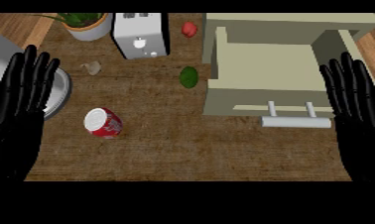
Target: Pick up the can, place it into the drawer and close the drawer
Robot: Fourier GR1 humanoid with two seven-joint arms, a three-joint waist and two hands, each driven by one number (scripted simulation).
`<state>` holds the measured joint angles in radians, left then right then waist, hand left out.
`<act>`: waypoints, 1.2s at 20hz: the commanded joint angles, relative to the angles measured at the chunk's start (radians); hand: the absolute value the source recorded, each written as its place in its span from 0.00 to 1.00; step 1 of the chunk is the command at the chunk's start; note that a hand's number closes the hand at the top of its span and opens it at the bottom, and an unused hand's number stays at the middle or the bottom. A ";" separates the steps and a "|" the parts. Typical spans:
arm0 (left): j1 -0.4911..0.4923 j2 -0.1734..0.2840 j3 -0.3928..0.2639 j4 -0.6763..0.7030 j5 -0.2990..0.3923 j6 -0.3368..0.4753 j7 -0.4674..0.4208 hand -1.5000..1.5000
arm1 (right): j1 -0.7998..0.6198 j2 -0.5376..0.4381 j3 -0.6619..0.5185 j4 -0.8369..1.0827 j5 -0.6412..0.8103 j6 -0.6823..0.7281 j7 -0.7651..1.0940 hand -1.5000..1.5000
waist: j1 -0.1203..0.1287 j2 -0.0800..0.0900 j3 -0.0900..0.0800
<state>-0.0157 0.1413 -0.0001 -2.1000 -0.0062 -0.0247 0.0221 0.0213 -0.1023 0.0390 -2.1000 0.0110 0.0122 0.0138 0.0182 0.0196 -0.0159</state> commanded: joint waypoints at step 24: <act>0.177 0.556 0.377 0.316 0.851 -0.863 0.087 0.00 | 0.314 -0.015 -0.275 -0.099 -0.205 0.060 0.114 0.00 | -0.020 -0.023 0.016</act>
<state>0.1237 0.6596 0.3079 -1.7823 0.7731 -0.8427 0.0904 0.2434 -0.1273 -0.2084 -2.1343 -0.1477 0.0272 0.1434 -0.0019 -0.0015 0.0001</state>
